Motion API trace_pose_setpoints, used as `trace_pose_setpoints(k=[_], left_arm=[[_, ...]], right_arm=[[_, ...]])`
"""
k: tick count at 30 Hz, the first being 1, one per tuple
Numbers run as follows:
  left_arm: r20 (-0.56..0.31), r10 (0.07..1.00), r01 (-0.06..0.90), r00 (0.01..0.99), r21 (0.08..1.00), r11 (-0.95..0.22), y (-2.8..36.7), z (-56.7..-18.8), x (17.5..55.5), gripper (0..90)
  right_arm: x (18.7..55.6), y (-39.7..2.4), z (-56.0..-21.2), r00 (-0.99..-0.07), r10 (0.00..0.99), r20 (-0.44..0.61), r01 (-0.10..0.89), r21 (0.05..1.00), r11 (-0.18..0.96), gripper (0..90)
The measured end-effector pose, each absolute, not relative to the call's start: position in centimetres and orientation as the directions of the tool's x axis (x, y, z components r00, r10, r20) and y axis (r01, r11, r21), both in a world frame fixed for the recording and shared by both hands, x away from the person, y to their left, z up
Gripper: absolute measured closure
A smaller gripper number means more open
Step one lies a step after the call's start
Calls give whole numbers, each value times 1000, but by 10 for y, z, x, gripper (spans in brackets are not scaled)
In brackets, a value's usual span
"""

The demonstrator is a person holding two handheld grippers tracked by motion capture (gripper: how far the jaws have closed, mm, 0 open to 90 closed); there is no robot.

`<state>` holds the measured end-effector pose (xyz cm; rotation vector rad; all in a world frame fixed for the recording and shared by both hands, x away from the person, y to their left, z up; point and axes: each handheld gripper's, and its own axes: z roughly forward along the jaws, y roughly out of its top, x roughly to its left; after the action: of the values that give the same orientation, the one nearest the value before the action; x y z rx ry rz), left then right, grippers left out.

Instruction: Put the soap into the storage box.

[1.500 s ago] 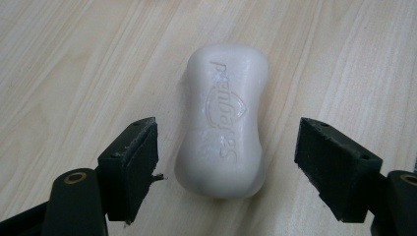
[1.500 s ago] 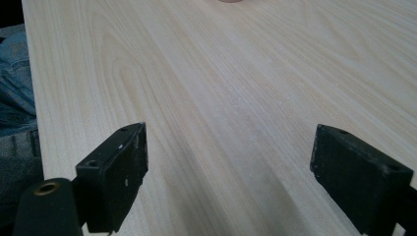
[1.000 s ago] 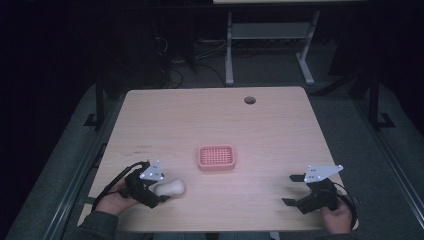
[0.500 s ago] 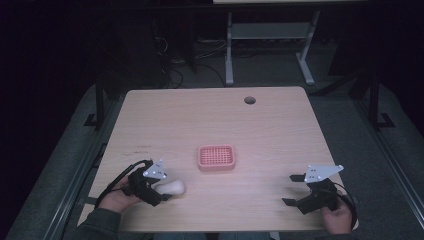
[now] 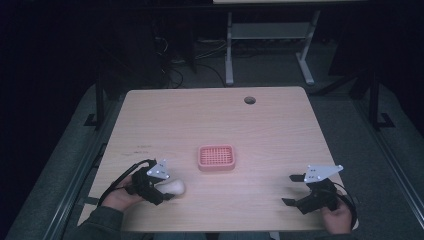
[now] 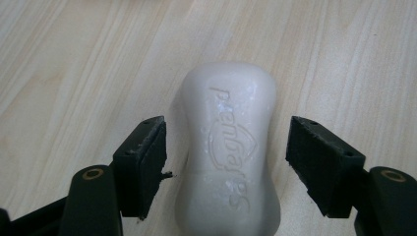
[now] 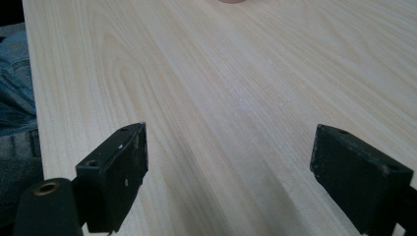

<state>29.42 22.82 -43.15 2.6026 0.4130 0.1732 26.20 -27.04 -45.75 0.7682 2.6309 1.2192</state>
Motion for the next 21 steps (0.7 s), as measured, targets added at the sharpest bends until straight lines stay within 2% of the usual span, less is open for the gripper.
trace_pose_setpoints(k=[21], left_arm=[[25, 311, 270, 950, 433, -860, 220, -440, 298, 447]], right_arm=[[262, -270, -457, -861, 503, 80, 387, 744, 544, 141]])
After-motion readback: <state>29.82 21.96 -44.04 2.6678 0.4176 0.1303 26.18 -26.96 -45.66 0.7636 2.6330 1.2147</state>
